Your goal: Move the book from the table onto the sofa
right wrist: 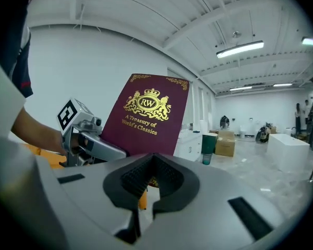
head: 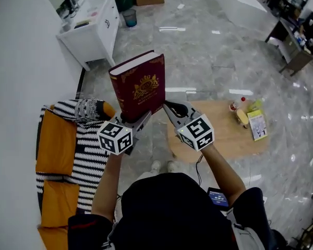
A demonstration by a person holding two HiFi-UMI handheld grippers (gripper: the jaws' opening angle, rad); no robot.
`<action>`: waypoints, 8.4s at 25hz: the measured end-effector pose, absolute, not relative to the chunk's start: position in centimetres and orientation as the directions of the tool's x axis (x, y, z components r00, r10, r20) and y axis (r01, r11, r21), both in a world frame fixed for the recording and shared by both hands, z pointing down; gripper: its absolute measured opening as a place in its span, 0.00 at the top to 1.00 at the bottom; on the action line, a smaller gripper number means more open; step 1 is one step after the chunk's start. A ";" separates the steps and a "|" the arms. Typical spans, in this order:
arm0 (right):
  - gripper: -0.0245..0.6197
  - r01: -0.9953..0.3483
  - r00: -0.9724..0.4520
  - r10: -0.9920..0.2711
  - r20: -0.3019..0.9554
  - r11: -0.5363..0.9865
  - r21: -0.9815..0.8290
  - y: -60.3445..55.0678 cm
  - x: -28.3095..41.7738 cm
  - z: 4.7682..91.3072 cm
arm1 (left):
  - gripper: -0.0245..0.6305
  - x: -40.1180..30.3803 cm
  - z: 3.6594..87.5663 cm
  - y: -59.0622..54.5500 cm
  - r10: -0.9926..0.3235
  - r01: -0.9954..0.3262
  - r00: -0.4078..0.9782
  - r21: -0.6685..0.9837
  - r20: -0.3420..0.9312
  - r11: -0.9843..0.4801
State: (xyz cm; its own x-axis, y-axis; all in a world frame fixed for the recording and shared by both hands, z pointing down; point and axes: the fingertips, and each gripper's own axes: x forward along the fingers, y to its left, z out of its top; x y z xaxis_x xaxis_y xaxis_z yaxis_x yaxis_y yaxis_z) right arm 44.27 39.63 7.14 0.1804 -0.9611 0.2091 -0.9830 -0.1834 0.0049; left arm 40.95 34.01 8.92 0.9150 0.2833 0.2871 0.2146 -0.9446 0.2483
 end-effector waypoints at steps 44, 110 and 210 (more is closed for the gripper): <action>0.94 -0.753 -0.649 -0.734 0.198 0.657 -0.036 18.4 14.5 9.7 | 0.59 6.7 12.3 18.5 -0.627 -0.683 0.729 0.218 0.275 -0.697; 0.94 -0.709 -0.666 -0.552 0.502 0.676 -0.199 -9.5 -2.5 24.7 | 0.59 -10.0 30.1 -7.3 -0.559 -0.730 0.682 0.490 0.472 -0.476; 0.94 -0.696 -0.652 -0.266 0.710 0.580 -0.422 -9.2 -6.8 63.3 | 0.50 -9.4 71.0 -7.6 -0.281 -0.689 0.705 0.723 0.651 -0.053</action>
State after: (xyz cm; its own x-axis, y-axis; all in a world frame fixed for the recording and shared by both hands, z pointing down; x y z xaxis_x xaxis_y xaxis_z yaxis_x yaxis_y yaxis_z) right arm -6.78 -9.23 63.25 -0.6521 -0.2657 0.7100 -0.6963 0.5804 -0.4223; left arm -9.36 -7.61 70.96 0.7051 -0.2811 0.6510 -0.6888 -0.0532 0.7230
